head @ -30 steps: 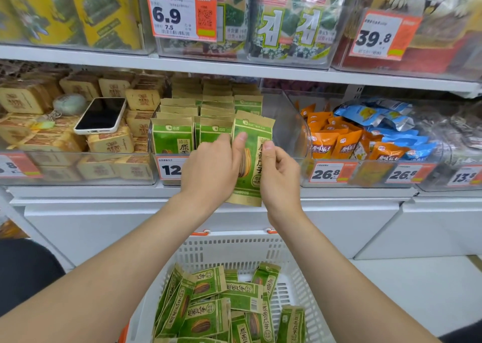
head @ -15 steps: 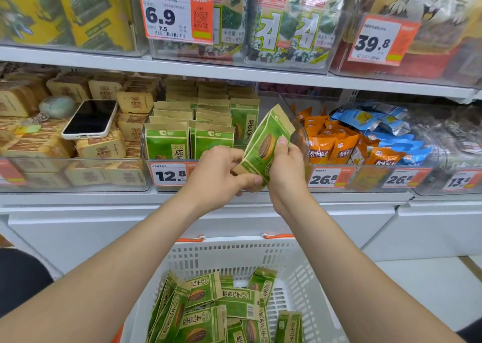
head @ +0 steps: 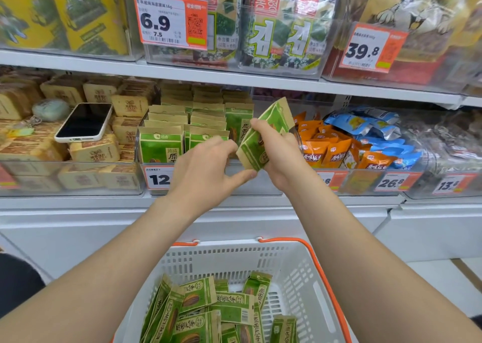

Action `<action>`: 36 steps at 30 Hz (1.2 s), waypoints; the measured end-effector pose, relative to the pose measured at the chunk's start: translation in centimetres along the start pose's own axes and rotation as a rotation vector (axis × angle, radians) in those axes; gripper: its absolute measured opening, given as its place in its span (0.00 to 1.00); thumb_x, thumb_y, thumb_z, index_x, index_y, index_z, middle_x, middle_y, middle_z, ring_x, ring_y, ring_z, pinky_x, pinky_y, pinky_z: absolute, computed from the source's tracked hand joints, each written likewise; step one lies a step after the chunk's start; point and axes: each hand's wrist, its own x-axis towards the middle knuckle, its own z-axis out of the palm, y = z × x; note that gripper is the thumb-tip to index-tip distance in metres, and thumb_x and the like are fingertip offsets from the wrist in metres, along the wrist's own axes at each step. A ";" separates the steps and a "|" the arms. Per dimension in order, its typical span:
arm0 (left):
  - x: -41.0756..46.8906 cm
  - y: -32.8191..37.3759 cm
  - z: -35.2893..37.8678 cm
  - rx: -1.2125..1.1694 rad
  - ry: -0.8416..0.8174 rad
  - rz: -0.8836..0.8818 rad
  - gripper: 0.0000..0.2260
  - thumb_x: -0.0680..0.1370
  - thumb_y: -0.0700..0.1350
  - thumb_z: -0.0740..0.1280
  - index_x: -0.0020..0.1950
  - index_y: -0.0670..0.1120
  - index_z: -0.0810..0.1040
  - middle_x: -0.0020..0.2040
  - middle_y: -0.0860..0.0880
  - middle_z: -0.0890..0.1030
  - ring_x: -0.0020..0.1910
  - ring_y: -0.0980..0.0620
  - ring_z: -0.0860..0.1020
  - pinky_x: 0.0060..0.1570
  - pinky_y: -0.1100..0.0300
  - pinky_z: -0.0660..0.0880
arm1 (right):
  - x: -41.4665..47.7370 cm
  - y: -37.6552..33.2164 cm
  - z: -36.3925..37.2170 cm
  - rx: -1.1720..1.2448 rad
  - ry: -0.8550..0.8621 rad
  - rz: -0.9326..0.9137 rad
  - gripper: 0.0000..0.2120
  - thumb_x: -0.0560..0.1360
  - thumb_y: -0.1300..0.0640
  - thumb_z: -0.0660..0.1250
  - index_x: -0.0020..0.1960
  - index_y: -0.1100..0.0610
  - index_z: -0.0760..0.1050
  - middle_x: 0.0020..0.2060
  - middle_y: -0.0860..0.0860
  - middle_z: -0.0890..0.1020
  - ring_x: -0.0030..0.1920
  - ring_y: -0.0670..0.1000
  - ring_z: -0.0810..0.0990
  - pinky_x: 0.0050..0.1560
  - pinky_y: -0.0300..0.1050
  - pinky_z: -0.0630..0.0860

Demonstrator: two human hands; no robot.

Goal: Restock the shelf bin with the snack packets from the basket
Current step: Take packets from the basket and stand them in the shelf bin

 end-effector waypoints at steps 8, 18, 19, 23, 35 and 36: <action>-0.1 -1.7 0.7 0.369 0.054 -0.117 0.42 0.72 0.58 0.77 0.81 0.48 0.63 0.83 0.43 0.59 0.80 0.36 0.58 0.71 0.35 0.60 | 3.1 -0.9 2.0 -0.015 0.119 -0.001 0.52 0.68 0.34 0.74 0.80 0.53 0.52 0.67 0.50 0.74 0.67 0.56 0.75 0.70 0.58 0.74; 0.2 -2.1 0.9 0.451 0.012 -0.183 0.42 0.73 0.64 0.76 0.80 0.49 0.63 0.76 0.46 0.68 0.76 0.38 0.63 0.68 0.32 0.62 | 5.3 0.1 4.1 -0.528 0.199 -0.026 0.49 0.70 0.47 0.80 0.78 0.57 0.53 0.72 0.62 0.70 0.70 0.65 0.72 0.70 0.57 0.74; 0.2 -2.0 0.9 0.451 0.010 -0.184 0.42 0.73 0.64 0.76 0.79 0.50 0.63 0.76 0.46 0.68 0.76 0.39 0.63 0.68 0.32 0.62 | 5.5 0.1 4.3 -0.572 0.204 -0.017 0.49 0.71 0.48 0.80 0.79 0.58 0.53 0.72 0.63 0.68 0.71 0.65 0.72 0.69 0.55 0.74; 0.1 -2.1 0.9 0.453 0.004 -0.190 0.42 0.72 0.64 0.76 0.80 0.50 0.63 0.76 0.47 0.69 0.76 0.39 0.63 0.67 0.32 0.63 | 5.7 0.1 5.3 -0.695 0.211 -0.040 0.49 0.69 0.47 0.82 0.77 0.60 0.56 0.71 0.65 0.67 0.69 0.65 0.73 0.66 0.55 0.76; 0.2 -2.0 0.8 0.459 0.021 -0.201 0.42 0.71 0.64 0.77 0.79 0.52 0.63 0.75 0.48 0.70 0.76 0.40 0.64 0.67 0.32 0.64 | 6.2 0.7 4.8 -0.860 0.103 -0.134 0.20 0.71 0.49 0.80 0.55 0.57 0.76 0.59 0.58 0.82 0.60 0.61 0.82 0.57 0.50 0.81; 0.2 -1.9 0.8 0.460 0.022 -0.201 0.42 0.71 0.64 0.77 0.79 0.52 0.64 0.75 0.47 0.70 0.76 0.39 0.64 0.67 0.32 0.64 | 6.1 0.8 4.9 -0.882 0.095 -0.137 0.18 0.72 0.49 0.79 0.54 0.56 0.76 0.59 0.58 0.81 0.59 0.61 0.82 0.58 0.51 0.81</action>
